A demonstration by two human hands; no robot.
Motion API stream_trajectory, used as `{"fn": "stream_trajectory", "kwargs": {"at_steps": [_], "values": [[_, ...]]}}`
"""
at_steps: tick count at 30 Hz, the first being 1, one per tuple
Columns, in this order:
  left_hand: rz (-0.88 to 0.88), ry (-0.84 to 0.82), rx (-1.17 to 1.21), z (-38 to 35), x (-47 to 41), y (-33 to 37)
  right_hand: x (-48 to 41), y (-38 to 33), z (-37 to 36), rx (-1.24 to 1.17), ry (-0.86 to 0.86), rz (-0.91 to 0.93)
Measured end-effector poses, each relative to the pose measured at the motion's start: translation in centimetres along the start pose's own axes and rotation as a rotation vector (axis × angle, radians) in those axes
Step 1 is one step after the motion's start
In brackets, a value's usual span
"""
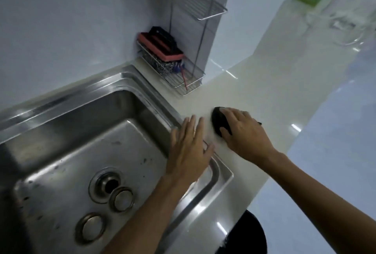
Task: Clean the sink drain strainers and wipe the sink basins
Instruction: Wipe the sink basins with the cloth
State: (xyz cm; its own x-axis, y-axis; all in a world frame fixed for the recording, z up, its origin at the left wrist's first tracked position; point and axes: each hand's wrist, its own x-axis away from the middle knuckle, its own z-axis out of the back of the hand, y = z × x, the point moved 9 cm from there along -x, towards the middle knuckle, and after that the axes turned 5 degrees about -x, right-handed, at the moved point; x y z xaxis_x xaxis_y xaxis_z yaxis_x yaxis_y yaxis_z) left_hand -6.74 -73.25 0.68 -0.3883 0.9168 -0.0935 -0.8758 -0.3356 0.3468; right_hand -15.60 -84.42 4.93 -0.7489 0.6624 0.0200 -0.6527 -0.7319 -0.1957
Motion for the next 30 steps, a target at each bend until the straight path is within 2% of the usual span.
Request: {"fn": "stream_trajectory", "kwargs": {"at_steps": [5, 12, 16, 22, 24, 27, 30], "values": [[0.051, -0.064, -0.12, -4.2, -3.9, 3.4, -0.5, 5.8, -3.2, -0.033, -0.167, 0.09], [0.071, 0.024, -0.092, -3.2, -2.6, 1.1, -1.9, 2.5, -2.3, -0.233, -0.034, 0.339], [0.218, 0.063, -0.133, -0.4, 3.0, -5.7, -2.9, -4.7, -2.3, -0.333, -0.054, 0.479], [0.511, -0.105, -0.401, 4.3, 18.2, -21.1, -1.9, -21.5, -5.5, -0.511, -0.179, 0.795], [0.582, -0.128, -0.462, 6.4, 23.1, -25.6, -0.7, -27.4, -8.6, -0.53, -0.292, 0.835], [0.606, -0.185, -0.526, 8.9, 28.2, -30.7, 2.1, -35.7, -14.2, -0.522, -0.37, 0.943], [0.635, -0.235, -0.503, 9.1, 30.9, -33.6, 5.2, -43.2, -22.2, -0.369, -0.492, 1.034]]}}
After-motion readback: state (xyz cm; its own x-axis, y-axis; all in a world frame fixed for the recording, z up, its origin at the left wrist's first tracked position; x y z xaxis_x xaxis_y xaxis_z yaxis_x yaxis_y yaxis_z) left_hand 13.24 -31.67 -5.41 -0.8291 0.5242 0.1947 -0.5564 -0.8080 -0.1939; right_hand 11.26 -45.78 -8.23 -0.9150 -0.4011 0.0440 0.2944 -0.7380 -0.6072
